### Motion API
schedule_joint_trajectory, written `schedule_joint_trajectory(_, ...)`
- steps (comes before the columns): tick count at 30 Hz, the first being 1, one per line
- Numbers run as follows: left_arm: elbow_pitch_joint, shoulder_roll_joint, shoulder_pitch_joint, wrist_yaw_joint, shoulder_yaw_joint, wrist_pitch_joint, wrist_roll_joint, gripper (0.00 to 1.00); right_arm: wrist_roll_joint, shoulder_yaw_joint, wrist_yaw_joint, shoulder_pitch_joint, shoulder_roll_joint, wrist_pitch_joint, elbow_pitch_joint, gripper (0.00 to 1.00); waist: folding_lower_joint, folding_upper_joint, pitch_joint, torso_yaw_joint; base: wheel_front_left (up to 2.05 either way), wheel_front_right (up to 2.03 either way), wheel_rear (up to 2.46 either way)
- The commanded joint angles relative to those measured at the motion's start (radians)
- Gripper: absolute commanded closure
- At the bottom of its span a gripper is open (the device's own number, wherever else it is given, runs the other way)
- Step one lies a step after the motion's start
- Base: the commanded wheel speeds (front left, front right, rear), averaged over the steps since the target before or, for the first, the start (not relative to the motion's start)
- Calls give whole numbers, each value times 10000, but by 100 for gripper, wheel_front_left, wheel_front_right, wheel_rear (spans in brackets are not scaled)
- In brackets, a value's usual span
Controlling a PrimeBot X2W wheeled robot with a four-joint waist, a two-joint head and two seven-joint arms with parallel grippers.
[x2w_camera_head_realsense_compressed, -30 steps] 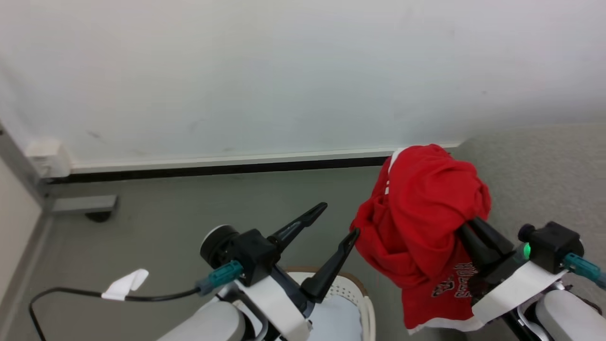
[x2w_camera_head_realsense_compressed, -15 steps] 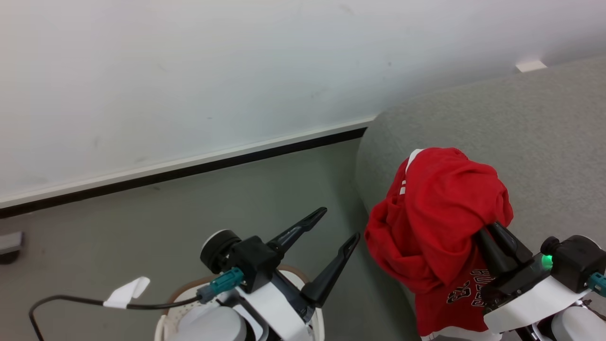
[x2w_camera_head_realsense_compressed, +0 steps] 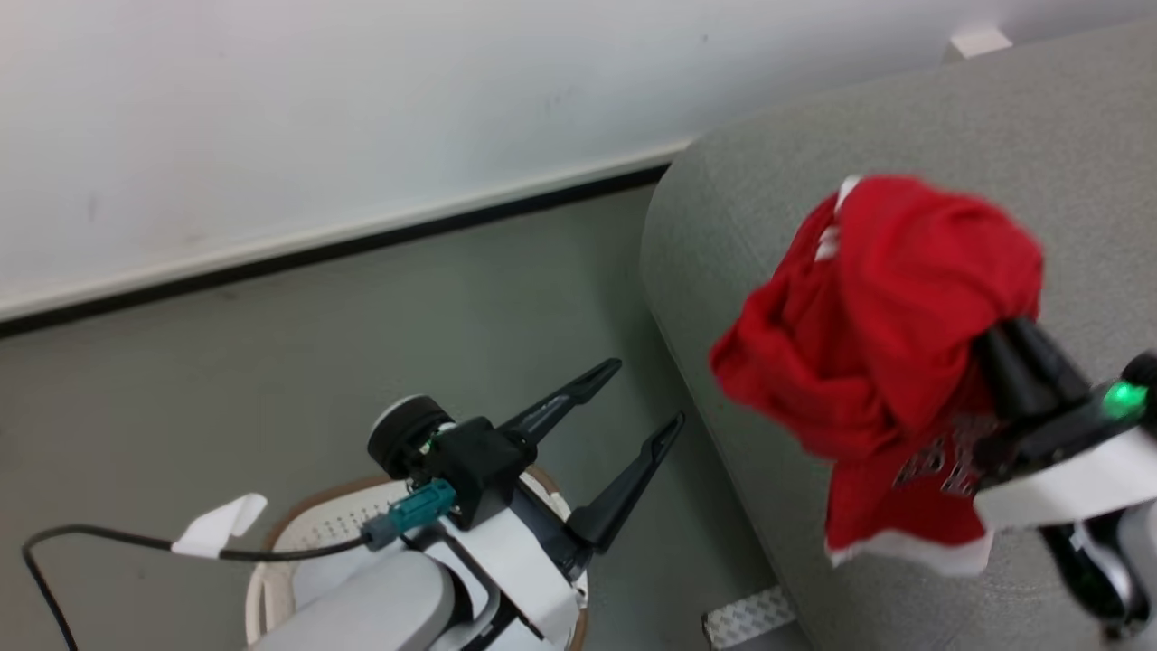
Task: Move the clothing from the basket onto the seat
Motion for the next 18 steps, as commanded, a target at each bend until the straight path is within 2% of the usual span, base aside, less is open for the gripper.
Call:
schedule_joint_trajectory(1, -166, 206, -192, -54, 48, 138, 187, 0, 126, -277, -20, -500, -73, 70, 153, 100, 0, -1, 751, 108, 0, 0, 0)
schedule_joint_trajectory(7, -907, 856, -800, -127, 256, 696, 320, 0, 406, -1667, -20, -2295, -443, 271, 814, 100, 0, -1, 2478, 515, 0, 0, 0)
schedule_joint_trajectory(11, -1322, 1231, -1133, -168, 415, 898, 443, 0, 365, -2833, -20, -3324, -944, 392, 1514, 100, 0, -1, 3504, 892, 0, 0, 0)
schedule_joint_trajectory(14, -1549, 1466, -1321, -166, 555, 984, 494, 0, 289, -3670, -20, -3920, -1276, 511, 2114, 100, 0, -1, 4087, 1155, 0, 0, 0)
schedule_joint_trajectory(15, -1549, 1466, -1321, -166, 555, 984, 494, 0, 289, -3670, -20, -3920, -1276, 511, 2114, 100, 0, -1, 4087, 1155, 0, 0, 0)
schedule_joint_trajectory(18, -1793, 1726, -1508, -123, 734, 1022, 532, 0, 153, -4647, -20, -4749, -1636, 658, 3048, 100, 0, -1, 4707, 1437, 0, 0, 0)
